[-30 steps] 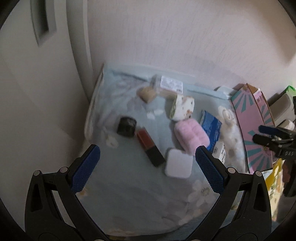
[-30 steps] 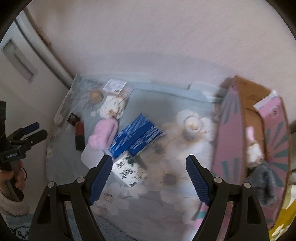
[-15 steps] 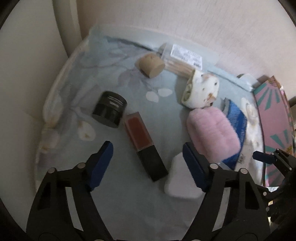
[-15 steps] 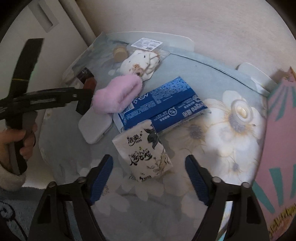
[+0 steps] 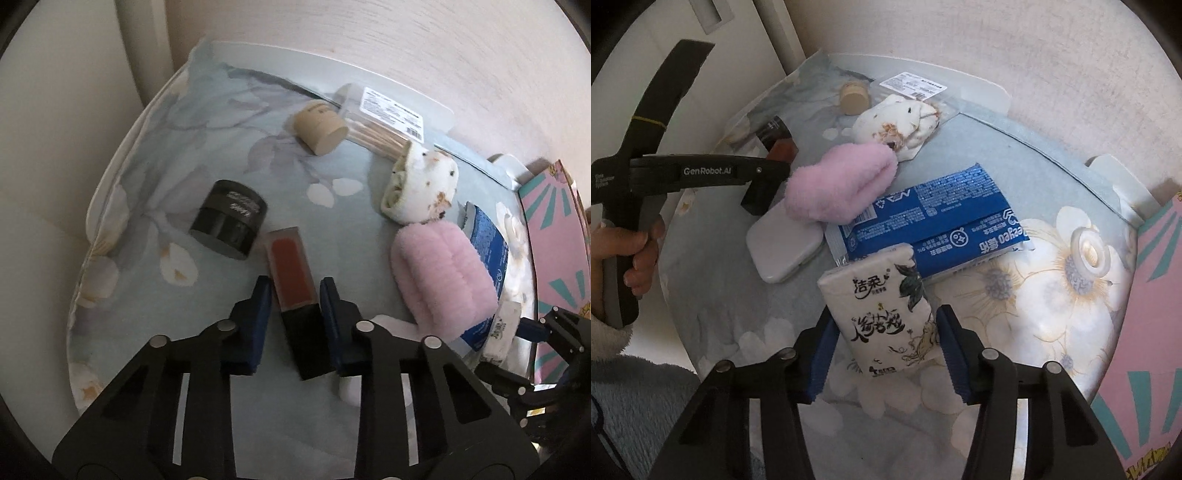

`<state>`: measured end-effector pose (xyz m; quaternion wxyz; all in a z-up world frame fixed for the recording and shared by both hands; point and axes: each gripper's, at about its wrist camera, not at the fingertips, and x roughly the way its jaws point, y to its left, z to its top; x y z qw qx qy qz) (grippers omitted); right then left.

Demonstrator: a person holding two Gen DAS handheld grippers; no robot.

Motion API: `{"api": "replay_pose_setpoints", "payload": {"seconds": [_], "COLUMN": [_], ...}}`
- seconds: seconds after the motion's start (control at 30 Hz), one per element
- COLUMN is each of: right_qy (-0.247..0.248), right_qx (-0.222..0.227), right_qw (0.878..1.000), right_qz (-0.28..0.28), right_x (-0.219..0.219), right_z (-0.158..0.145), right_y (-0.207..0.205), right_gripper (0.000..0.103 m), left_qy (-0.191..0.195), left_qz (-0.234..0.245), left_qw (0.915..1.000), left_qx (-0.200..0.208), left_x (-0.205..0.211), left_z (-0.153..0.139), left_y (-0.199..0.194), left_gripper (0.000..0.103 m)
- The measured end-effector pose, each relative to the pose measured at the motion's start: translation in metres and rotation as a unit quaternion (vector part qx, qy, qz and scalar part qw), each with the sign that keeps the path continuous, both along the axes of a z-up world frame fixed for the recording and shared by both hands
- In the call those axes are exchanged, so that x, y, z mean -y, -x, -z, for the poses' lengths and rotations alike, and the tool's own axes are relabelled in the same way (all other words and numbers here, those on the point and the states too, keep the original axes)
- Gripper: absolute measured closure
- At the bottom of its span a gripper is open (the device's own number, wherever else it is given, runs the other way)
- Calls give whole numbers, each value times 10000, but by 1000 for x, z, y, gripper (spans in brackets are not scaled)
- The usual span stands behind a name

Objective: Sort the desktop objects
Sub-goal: 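Grasp the red lipstick with left tool while right tool grasps white tissue pack, then carry lipstick and tissue pack into the cardboard box and open both tools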

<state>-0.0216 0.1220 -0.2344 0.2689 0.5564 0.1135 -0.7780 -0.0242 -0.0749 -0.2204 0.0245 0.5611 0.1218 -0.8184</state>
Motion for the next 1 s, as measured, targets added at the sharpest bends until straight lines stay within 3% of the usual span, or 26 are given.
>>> {"api": "replay_pose_setpoints", "payload": {"seconds": [1.0], "right_qy": [147], "right_qx": [-17], "right_qw": [9972], "right_qz": [736], "right_x": [-16], "right_z": [-24], "right_y": [-22], "right_gripper": [54], "left_qy": [-241], "left_qz": [158], "left_qw": [9996], "left_qx": [-51], "left_x": [-12], "left_z": [-42], "left_y": [-71], "left_gripper": [85]}}
